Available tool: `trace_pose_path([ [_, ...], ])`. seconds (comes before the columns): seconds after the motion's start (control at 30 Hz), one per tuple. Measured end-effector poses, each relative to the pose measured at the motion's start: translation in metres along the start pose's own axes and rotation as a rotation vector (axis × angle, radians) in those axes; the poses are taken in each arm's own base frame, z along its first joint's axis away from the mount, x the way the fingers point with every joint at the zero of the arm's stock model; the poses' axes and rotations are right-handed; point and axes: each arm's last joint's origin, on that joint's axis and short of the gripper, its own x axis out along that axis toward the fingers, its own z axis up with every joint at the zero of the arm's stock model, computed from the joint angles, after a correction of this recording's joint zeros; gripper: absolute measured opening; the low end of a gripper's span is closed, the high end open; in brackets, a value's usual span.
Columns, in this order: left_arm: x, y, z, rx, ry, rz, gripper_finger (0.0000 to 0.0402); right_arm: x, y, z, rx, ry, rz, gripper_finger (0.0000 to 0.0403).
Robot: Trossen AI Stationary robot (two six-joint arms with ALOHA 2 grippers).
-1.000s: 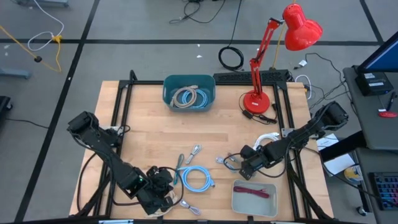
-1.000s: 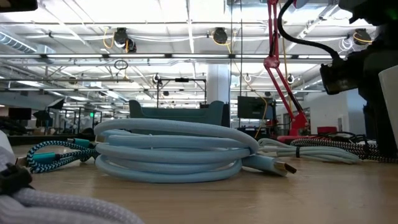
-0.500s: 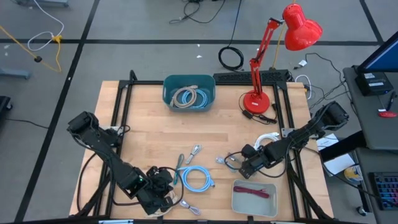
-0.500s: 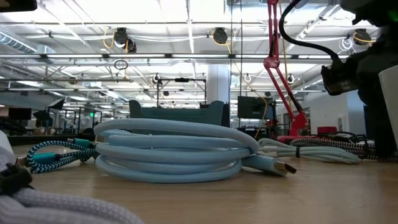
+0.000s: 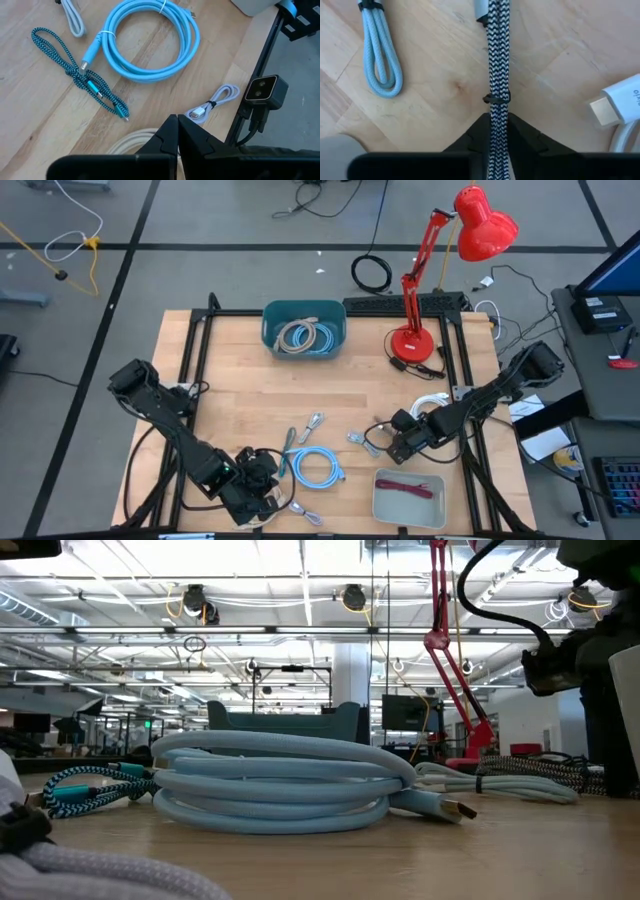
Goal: Sort cables into bins
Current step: Put the white patterned charger cable into the gray bin
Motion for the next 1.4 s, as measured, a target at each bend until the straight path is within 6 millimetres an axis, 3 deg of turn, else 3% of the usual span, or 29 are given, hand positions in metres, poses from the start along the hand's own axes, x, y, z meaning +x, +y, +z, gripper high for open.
trace_pose_path([
  [0.13, 0.000, 0.000, 0.000, 0.011, -0.001, 0.000, 0.0003, -0.012, 0.001, 0.003, 0.012, -0.046, 0.069, 0.0015],
  [0.33, 0.000, 0.000, 0.000, 0.025, 0.000, 0.004, 0.0007, -0.040, 0.009, 0.012, 0.040, -0.145, 0.275, 0.0017],
  [0.67, 0.000, 0.000, 0.000, 0.028, 0.001, 0.003, 0.0010, -0.105, 0.039, 0.024, 0.040, -0.364, 0.894, 0.0014],
  [0.93, -0.003, -0.002, -0.007, 0.029, 0.009, -0.006, 0.0008, -0.163, 0.057, 0.004, -0.031, -0.452, 1.360, 0.0014],
  [1.1, -0.005, -0.003, -0.010, 0.029, 0.014, -0.008, 0.0005, -0.203, 0.074, -0.020, -0.199, -0.415, 1.372, 0.0014],
  [1.3, -0.005, -0.002, -0.011, 0.037, 0.029, -0.002, 0.0005, -0.238, 0.092, -0.042, -0.307, -0.356, 1.173, 0.0014],
  [1.4, -0.004, -0.001, -0.011, 0.059, 0.041, -0.001, 0.0004, -0.243, 0.098, -0.051, -0.347, -0.353, 1.058, 0.0014],
])
